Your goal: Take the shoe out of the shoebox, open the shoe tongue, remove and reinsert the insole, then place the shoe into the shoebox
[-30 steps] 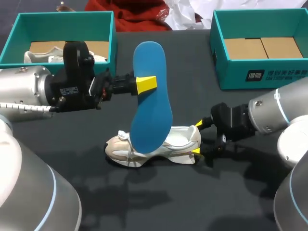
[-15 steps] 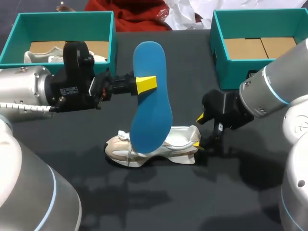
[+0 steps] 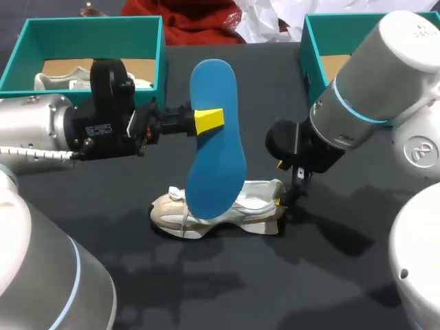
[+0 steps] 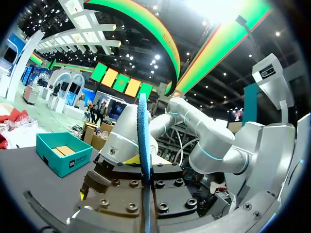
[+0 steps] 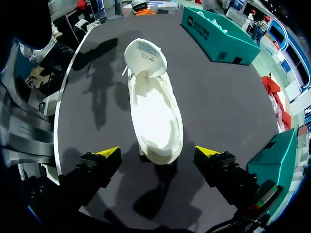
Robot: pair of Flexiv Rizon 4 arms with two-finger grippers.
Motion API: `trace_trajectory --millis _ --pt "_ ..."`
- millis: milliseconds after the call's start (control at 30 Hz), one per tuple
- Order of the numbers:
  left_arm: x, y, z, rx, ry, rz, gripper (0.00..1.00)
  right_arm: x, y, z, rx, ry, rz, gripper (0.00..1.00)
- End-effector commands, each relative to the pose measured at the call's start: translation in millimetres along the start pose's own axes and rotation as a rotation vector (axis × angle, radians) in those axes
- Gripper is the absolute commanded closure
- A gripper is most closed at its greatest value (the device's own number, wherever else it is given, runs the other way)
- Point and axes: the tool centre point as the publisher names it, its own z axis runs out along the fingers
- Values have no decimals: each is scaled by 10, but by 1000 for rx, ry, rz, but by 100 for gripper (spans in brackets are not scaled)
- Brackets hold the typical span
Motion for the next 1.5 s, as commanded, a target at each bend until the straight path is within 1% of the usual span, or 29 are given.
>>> trace_trajectory --millis 33,233,533,767,1000,1500 --pt "67 -31 78 4 -17 1 100 -9 100 12 282 -4 -18 0" --pt "67 -31 78 4 -17 1 100 -56 189 82 266 -14 -67 0" --pt "67 -31 78 4 -17 1 100 -129 236 114 229 -24 -90 0" --pt "67 -31 78 4 -17 1 100 -237 377 139 219 -34 -123 0" --pt "67 -31 78 4 -17 1 100 -294 535 268 218 -25 -155 0" --pt "67 -31 78 4 -17 1 100 -318 601 633 191 -6 -186 0"
